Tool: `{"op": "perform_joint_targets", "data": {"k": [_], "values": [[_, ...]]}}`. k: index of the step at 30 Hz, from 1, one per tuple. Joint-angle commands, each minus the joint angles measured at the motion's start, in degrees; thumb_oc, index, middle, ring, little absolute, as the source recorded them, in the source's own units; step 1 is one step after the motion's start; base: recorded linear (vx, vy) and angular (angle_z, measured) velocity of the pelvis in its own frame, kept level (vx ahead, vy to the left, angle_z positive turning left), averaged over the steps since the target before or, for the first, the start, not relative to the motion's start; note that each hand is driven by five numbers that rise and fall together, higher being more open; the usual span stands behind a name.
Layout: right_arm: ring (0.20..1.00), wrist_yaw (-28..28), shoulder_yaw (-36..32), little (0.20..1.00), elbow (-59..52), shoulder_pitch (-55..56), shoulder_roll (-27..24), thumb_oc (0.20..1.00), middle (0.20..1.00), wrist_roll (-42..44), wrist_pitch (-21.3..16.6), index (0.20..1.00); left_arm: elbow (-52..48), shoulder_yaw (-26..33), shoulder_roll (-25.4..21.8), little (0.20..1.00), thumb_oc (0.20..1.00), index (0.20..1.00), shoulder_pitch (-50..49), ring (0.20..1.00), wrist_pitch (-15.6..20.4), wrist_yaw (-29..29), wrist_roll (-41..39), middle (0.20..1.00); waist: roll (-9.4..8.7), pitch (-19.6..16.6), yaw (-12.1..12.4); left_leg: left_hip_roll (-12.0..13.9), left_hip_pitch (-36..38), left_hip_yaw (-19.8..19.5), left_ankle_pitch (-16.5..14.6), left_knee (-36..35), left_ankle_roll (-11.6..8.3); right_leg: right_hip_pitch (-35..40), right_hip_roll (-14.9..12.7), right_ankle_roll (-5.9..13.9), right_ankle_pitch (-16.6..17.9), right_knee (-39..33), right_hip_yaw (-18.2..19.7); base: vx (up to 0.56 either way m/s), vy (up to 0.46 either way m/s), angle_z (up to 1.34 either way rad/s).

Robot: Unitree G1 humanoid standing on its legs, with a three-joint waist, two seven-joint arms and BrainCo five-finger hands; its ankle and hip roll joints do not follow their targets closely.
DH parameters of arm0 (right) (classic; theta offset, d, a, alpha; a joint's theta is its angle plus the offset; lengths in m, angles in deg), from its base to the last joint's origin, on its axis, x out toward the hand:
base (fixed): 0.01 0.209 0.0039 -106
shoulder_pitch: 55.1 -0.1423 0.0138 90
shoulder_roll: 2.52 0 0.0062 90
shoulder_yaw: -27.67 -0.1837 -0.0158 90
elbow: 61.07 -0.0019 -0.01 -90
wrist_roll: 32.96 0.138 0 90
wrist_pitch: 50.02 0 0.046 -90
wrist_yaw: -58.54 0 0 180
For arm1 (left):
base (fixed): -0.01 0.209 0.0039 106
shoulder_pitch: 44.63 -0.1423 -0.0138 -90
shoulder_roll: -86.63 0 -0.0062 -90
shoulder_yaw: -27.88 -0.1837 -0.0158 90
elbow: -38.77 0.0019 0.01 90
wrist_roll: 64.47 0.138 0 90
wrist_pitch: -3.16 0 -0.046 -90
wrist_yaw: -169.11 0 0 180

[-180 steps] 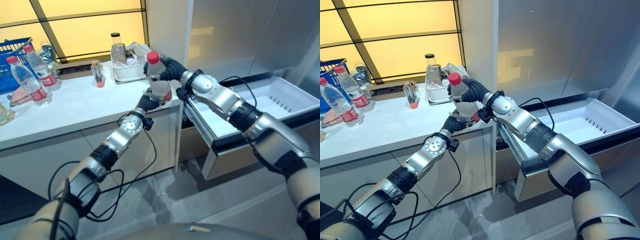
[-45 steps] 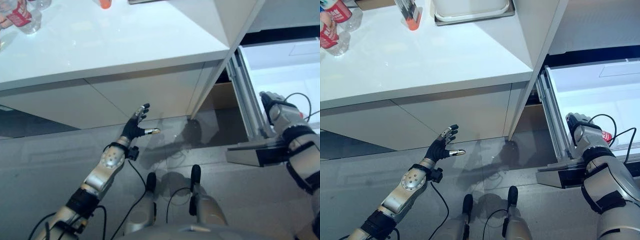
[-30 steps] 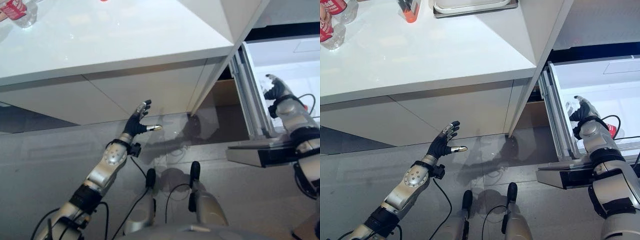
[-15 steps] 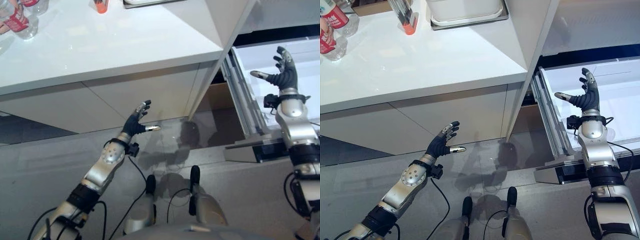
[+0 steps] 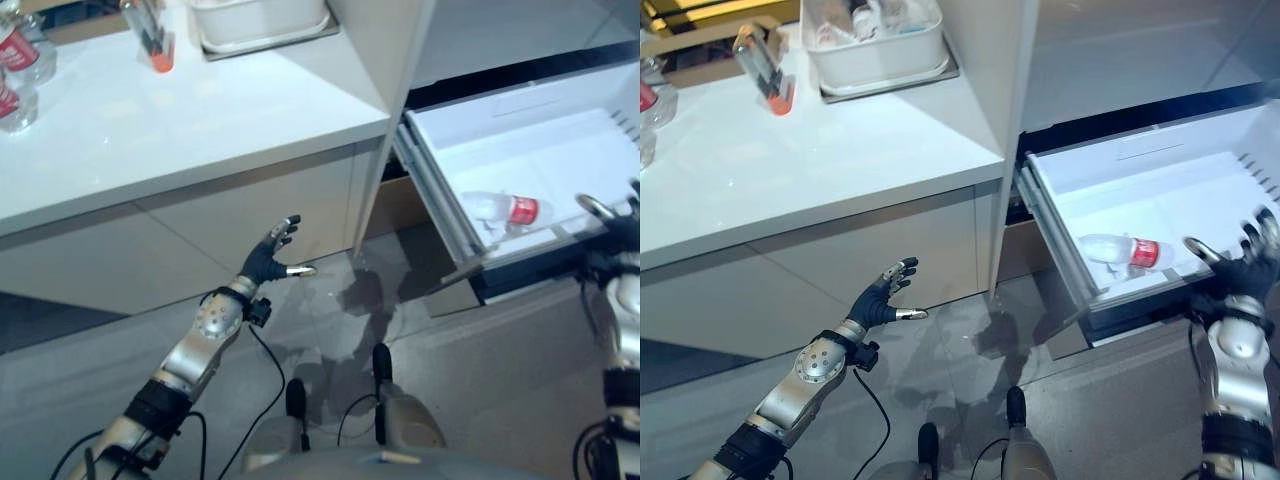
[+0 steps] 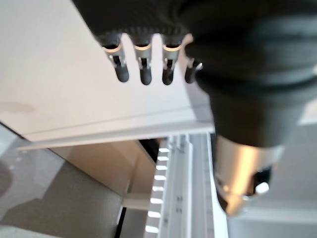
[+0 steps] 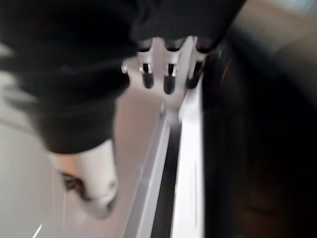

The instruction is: Take the drinks into the refrigerator

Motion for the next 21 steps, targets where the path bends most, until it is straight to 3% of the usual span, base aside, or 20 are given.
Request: {"op": "perform_joint_targets", "data": {"k": [1, 8, 13, 14, 15, 21], "values": [[1.000, 2.0, -4.3, 1.000, 5.9, 5.0, -3.2, 1.000, 1.000, 4.2, -0.8, 1.000, -0.3, 1.1, 1.5, 1.000, 1.000, 1.000, 0.7, 1.000, 2.1, 0.9, 1.1, 1.000, 2.47, -1.2, -1.6, -1.4, -5.8, -1.4, -1.3, 2.6, 2.66, 0.0, -0.9, 3.22, -9.4, 6.9, 0.9, 0.03, -0.010, -0.22], [1.000, 2.0, -7.7, 1.000, 17.1, 9.3, -2.9, 1.000, 1.000, 6.5, -0.5, 1.000, 0.3, -0.1, 1.4, 1.000, 1.000, 1.000, 1.5, 1.000, 2.1, 1.9, 0.9, 1.000, 2.68, -2.3, -3.7, -0.9, -4.9, 0.3, -2.1, 2.9, 2.59, -0.1, -0.1, 3.38, -9.3, 6.7, 2.9, 0.02, 0.002, -0.22], [1.000, 0.7, -5.8, 1.000, 24.3, 12.3, -1.8, 1.000, 1.000, 3.9, 1.5, 1.000, 0.8, -1.1, 1.6, 1.000, 1.000, 1.000, 2.1, 1.000, 2.2, 2.6, 1.1, 1.000, 3.07, -2.3, -4.3, -0.8, -4.5, 0.8, -2.5, 3.0, 2.60, 0.0, 0.0, 3.42, -9.5, 6.8, 3.4, 0.02, 0.005, -0.14], [0.542, 0.8, -5.1, 0.542, 25.1, 12.6, -1.5, 0.542, 0.542, 2.8, 2.1, 0.542, 0.6, -1.3, 1.5, 1.000, 1.000, 1.000, 2.1, 1.000, 2.2, 2.8, 1.3, 1.000, 3.20, -2.3, -4.4, -0.8, -4.4, 0.8, -2.5, 3.1, 2.60, 0.0, 0.0, 3.40, -9.5, 6.9, 3.4, 0.01, 0.000, -0.06], [0.200, 0.5, -4.4, 0.200, 25.7, 13.0, -0.8, 0.200, 0.200, 2.1, 2.6, 0.200, 0.2, -1.6, 1.3, 1.000, 1.000, 1.000, 2.4, 1.000, 2.3, 3.0, 1.5, 1.000, 3.42, -2.3, -4.6, -0.8, -4.3, 0.7, -2.6, 3.1, 2.61, 0.0, -0.1, 3.40, -9.5, 7.0, 3.5, 0.06, 0.010, -0.05], [0.200, -0.4, 2.6, 0.200, 27.4, 12.7, 1.2, 0.200, 0.200, -6.0, 5.5, 0.200, -1.5, -3.1, -0.1, 1.000, 1.000, 1.000, 2.6, 1.000, 2.7, 3.8, 1.5, 1.000, 4.57, -2.1, -3.9, -1.2, -3.8, 0.1, -3.1, 2.9, 2.73, 1.0, -0.4, 3.43, -10.2, 6.7, 2.9, 0.02, 0.003, -0.01]]}}
